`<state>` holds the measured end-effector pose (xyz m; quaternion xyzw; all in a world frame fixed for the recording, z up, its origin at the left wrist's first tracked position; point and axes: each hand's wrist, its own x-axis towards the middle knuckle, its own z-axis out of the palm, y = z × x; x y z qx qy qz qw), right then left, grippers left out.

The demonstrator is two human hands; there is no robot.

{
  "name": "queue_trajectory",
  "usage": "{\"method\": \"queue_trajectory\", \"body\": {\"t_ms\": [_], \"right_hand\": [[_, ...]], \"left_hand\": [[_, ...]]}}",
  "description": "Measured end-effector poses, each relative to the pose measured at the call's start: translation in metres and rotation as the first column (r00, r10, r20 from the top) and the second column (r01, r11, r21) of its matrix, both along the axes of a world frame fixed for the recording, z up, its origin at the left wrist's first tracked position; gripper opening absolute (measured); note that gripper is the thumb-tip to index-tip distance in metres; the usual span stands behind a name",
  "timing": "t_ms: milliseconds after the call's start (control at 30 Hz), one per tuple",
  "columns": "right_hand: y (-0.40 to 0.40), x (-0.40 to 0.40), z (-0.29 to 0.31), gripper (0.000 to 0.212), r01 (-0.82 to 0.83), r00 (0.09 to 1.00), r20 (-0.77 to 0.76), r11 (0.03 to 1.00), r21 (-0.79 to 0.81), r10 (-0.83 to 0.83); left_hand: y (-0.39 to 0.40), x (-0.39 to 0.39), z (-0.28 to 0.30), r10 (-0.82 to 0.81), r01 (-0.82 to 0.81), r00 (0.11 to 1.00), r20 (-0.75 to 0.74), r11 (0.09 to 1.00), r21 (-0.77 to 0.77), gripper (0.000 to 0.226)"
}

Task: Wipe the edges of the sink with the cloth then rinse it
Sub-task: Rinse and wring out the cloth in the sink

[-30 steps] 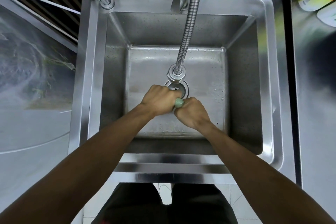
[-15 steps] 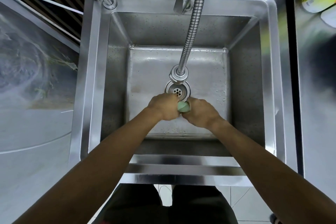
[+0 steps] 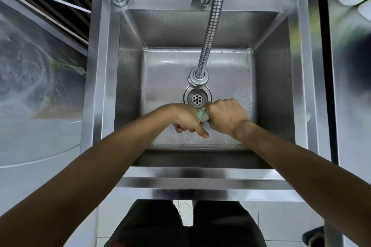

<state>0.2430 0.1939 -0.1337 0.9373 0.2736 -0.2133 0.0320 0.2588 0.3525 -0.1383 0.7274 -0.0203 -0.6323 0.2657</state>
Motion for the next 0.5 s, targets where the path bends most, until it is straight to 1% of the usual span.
{"method": "queue_trajectory", "body": {"t_ms": [33,100,133,200,267,333,433,500], "right_hand": [[0.001,-0.002,0.000,0.019,0.026,1.000,0.001,1.000,-0.007,-0.026],[0.003,-0.007,-0.002,0.015,0.117,0.992,-0.041,0.993,-0.002,-0.117],[0.003,-0.009,-0.003,0.012,0.181,0.980,-0.082,0.984,0.010,-0.179],[0.003,-0.014,-0.005,0.005,0.308,0.939,-0.172,0.951,0.035,-0.298],[0.002,-0.019,-0.006,0.011,0.425,0.879,-0.257,0.905,0.039,-0.402],[0.000,-0.020,-0.004,0.006,0.512,0.820,-0.324,0.858,0.042,-0.473],[0.003,-0.018,0.002,0.008,0.597,0.756,-0.390,0.799,0.079,-0.526],[0.007,-0.019,0.006,0.009,0.638,0.720,-0.436,0.761,0.113,-0.540]], "left_hand": [[-0.003,-0.003,0.000,-0.037,0.030,0.989,0.145,0.998,0.051,0.029],[-0.009,-0.011,-0.004,-0.093,0.043,0.916,0.390,0.990,0.133,0.014],[-0.010,-0.016,-0.006,-0.096,0.022,0.873,0.479,0.987,0.158,0.009],[-0.011,-0.025,-0.009,-0.095,-0.010,0.784,0.614,0.986,0.165,0.009],[-0.010,-0.027,-0.011,-0.151,0.043,0.684,0.714,0.985,0.167,0.009],[-0.010,-0.026,-0.011,-0.201,0.098,0.593,0.780,0.979,0.178,0.015],[-0.006,-0.023,-0.012,-0.234,0.137,0.512,0.827,0.972,0.190,0.020],[-0.001,-0.021,-0.013,-0.255,0.161,0.474,0.843,0.966,0.202,0.023]]}}
